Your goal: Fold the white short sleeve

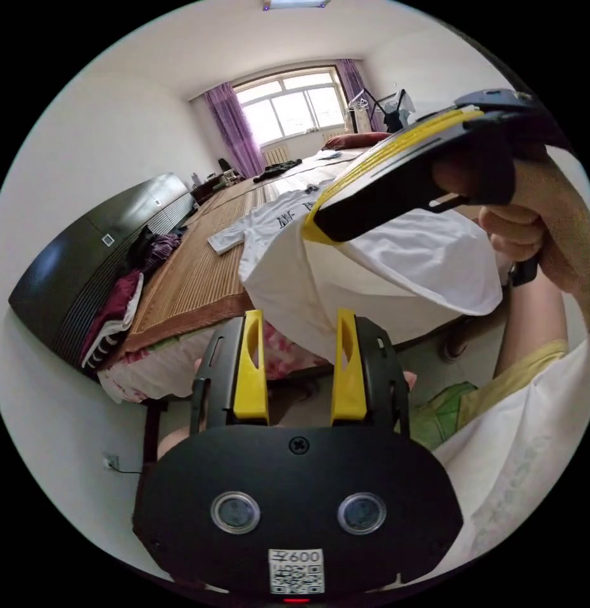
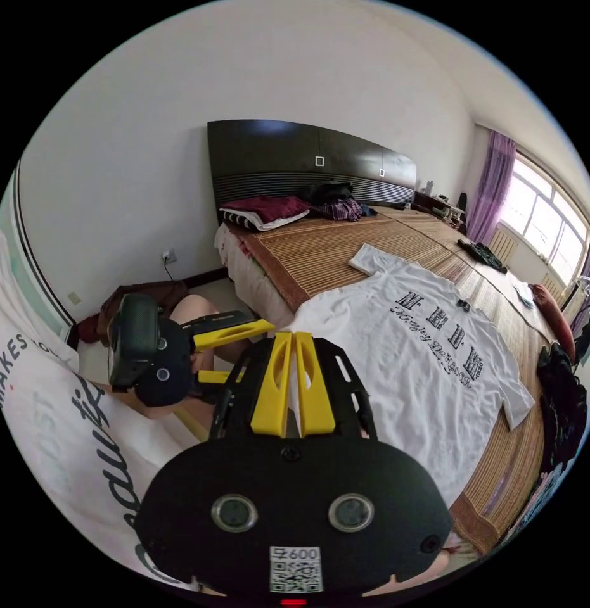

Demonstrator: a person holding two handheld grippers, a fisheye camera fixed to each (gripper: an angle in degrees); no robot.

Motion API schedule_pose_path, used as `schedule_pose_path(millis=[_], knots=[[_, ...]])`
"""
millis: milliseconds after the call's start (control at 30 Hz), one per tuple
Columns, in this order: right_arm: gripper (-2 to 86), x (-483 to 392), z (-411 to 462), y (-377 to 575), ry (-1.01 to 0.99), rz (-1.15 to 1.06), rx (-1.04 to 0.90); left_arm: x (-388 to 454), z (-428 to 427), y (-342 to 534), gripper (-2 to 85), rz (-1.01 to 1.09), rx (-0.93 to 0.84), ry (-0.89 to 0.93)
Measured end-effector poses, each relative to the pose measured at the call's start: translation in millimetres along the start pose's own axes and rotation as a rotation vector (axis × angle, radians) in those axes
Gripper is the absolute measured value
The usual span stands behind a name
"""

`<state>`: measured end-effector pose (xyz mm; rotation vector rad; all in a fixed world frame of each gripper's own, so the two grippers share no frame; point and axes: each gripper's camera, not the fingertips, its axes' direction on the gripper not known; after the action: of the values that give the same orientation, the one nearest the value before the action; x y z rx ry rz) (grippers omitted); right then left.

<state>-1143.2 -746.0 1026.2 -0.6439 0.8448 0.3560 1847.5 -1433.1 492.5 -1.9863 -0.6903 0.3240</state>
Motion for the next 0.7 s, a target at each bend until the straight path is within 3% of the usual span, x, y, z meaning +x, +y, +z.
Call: schedule_pose_path(millis=[167, 433, 700], knots=[[-0.8, 19.9, -3.4, 19.3, -0.002, 0.040, -0.004, 25.5, 4.4, 25.1, 9.0, 0.054, 0.033, -0.157], [-0.8, 38.6, 9.2, 39.5, -0.054, 0.058, -0.007, 44.9, 26.1, 57.3, 9.4, 0.057, 0.035, -0.079], [1.3, 26.9, 45.8, 42.7, -0.016, -0.069, -0.005, 28.3, 30.3, 72.7, 1.8, -0.007, 0.098, 0.020]])
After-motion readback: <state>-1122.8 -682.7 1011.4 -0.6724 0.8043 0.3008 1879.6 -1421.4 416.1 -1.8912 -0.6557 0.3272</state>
